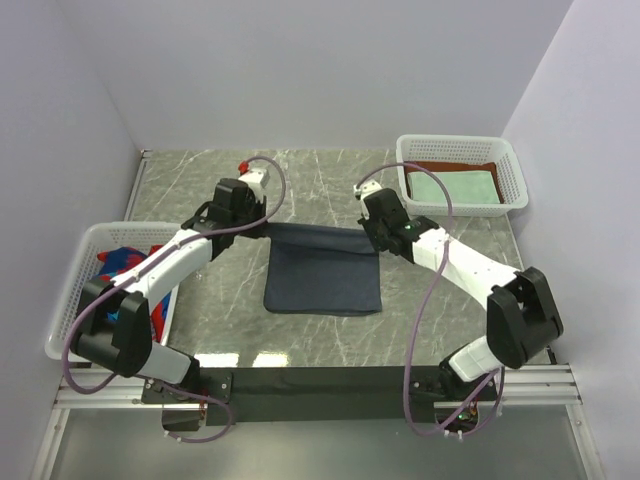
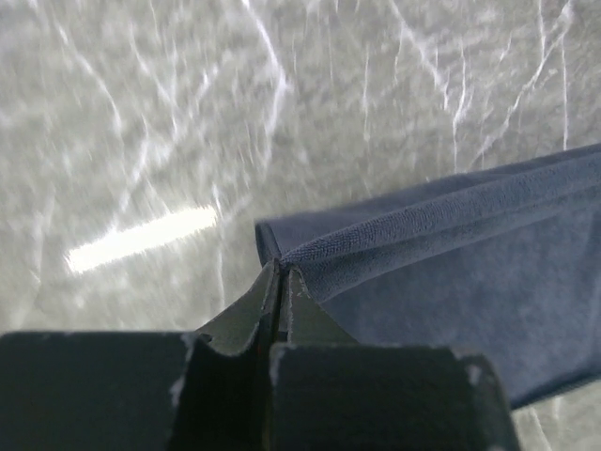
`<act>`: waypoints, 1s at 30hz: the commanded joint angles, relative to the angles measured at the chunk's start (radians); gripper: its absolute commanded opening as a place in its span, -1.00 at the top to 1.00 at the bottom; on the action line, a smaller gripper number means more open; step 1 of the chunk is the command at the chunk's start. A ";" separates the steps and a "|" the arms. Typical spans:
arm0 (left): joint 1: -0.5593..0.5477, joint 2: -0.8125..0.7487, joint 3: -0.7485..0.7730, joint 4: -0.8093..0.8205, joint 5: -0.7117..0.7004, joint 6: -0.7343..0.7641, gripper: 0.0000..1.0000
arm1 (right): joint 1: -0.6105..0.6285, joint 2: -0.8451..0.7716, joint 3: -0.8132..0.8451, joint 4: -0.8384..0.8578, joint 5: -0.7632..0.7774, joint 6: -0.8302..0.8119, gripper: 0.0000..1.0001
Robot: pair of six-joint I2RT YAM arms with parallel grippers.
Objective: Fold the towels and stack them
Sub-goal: Fold the towel
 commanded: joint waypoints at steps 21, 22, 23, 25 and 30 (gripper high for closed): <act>-0.076 -0.130 -0.219 -0.217 -0.063 -0.375 0.99 | 0.082 -0.163 -0.134 -0.211 -0.186 0.193 1.00; -0.076 -0.117 -0.215 -0.219 -0.062 -0.377 0.99 | 0.088 -0.146 -0.131 -0.217 -0.187 0.194 1.00; -0.079 -0.113 -0.215 -0.220 -0.062 -0.377 0.99 | 0.094 -0.138 -0.122 -0.227 -0.192 0.196 1.00; -0.082 -0.109 -0.213 -0.226 -0.063 -0.377 0.99 | 0.109 -0.114 -0.108 -0.254 -0.195 0.199 1.00; -0.085 -0.112 -0.216 -0.252 -0.090 -0.383 0.99 | 0.117 -0.053 -0.076 -0.343 -0.140 0.248 1.00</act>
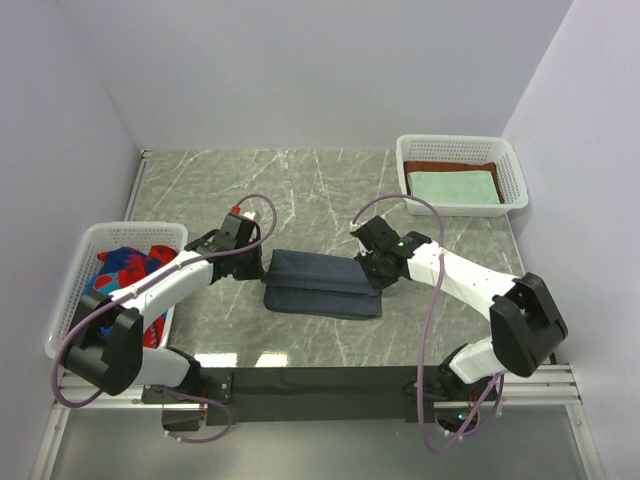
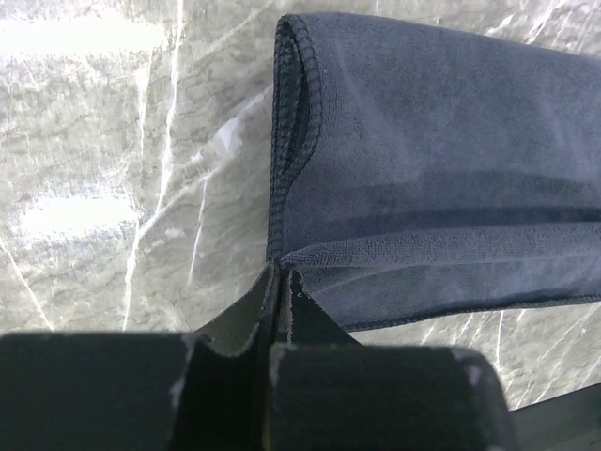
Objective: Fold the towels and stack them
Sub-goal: Fold the towel
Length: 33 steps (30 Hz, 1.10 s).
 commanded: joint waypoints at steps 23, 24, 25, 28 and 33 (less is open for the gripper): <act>-0.023 -0.044 -0.044 -0.027 -0.044 -0.046 0.99 | 0.013 0.032 0.012 -0.093 0.073 0.135 0.97; -0.023 -0.044 -0.043 -0.027 -0.044 -0.048 0.99 | 0.015 0.034 0.012 -0.096 0.076 0.135 0.95; -0.024 -0.051 -0.043 -0.029 -0.041 -0.049 0.99 | 0.015 0.034 0.011 -0.099 0.076 0.134 0.94; -0.029 -0.061 -0.043 -0.038 -0.043 -0.057 0.96 | 0.021 0.037 0.007 -0.107 0.056 0.132 0.91; -0.037 -0.097 -0.085 -0.029 -0.027 -0.085 0.77 | 0.056 0.037 0.009 -0.109 0.033 0.138 0.70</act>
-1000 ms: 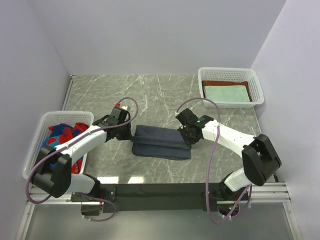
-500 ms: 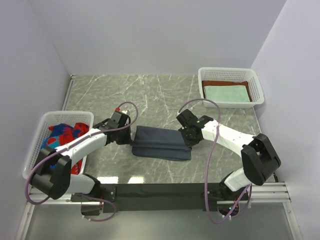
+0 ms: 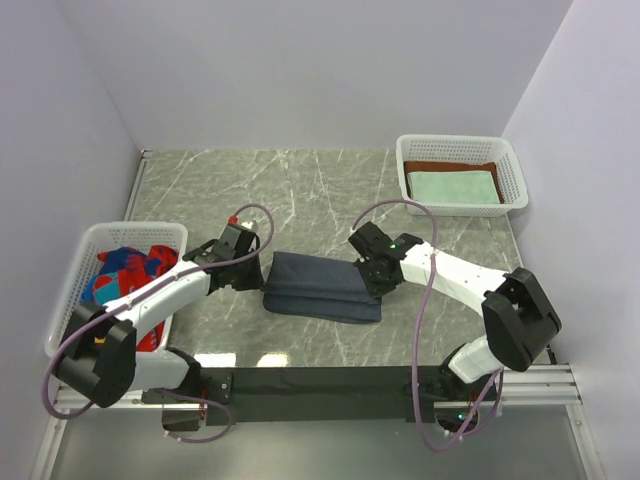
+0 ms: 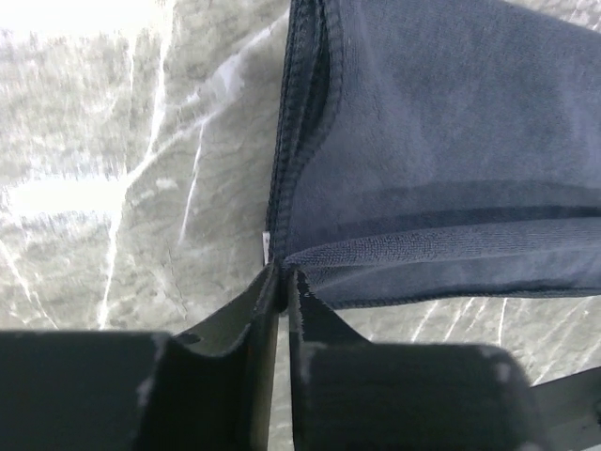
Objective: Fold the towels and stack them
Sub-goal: Fold the towel
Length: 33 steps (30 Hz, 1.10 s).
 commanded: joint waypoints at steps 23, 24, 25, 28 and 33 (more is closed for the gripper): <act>-0.024 -0.316 0.032 -0.039 0.088 -0.132 -0.15 | 0.085 -0.220 0.010 0.115 -0.112 0.198 0.03; -0.025 -0.296 0.060 -0.023 0.094 -0.132 -0.13 | 0.087 -0.216 -0.006 0.171 -0.112 0.219 0.06; -0.036 -0.253 0.071 -0.006 0.094 -0.138 -0.10 | 0.085 -0.214 -0.045 0.202 -0.112 0.257 0.07; -0.068 -0.165 0.091 0.066 0.085 -0.155 0.00 | 0.085 -0.203 -0.134 0.302 -0.112 0.317 0.08; -0.116 -0.049 -0.004 0.173 0.065 -0.239 0.32 | 0.087 -0.188 -0.271 0.391 -0.188 0.363 0.10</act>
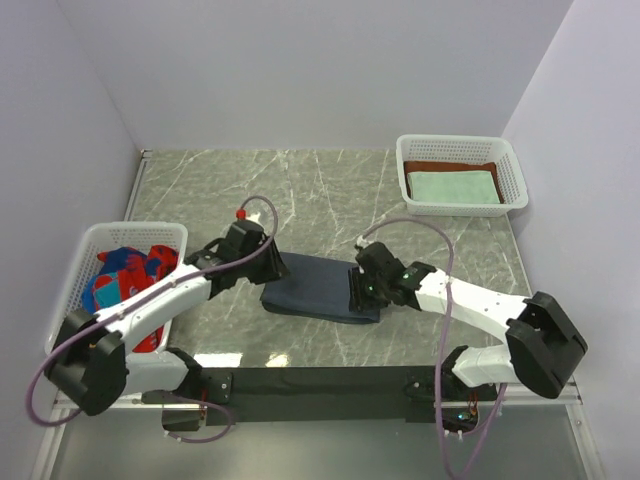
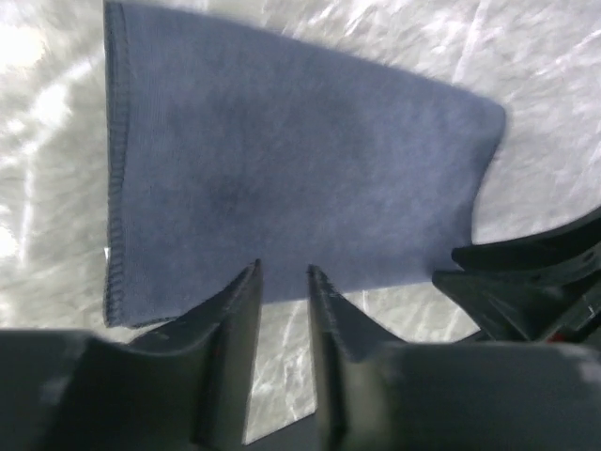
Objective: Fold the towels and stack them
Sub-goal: Fold the towel
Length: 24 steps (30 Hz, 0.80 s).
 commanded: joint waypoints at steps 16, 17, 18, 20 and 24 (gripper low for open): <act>-0.038 -0.277 -0.488 0.104 -0.145 -0.360 0.90 | -0.041 -0.155 -0.293 0.192 0.028 0.201 0.13; -0.037 -0.298 -0.491 0.081 -0.154 -0.364 0.88 | -0.041 -0.186 -0.291 0.186 0.037 0.196 0.13; -0.038 -0.333 -0.491 0.067 -0.160 -0.365 0.85 | -0.044 -0.204 -0.287 0.172 0.037 0.190 0.13; -0.038 -0.367 -0.477 0.038 -0.173 -0.359 0.69 | -0.047 -0.272 -0.280 0.163 0.077 0.186 0.13; -0.038 -0.441 -0.395 -0.020 -0.228 -0.310 0.36 | -0.069 -0.401 -0.288 0.247 0.078 0.202 0.13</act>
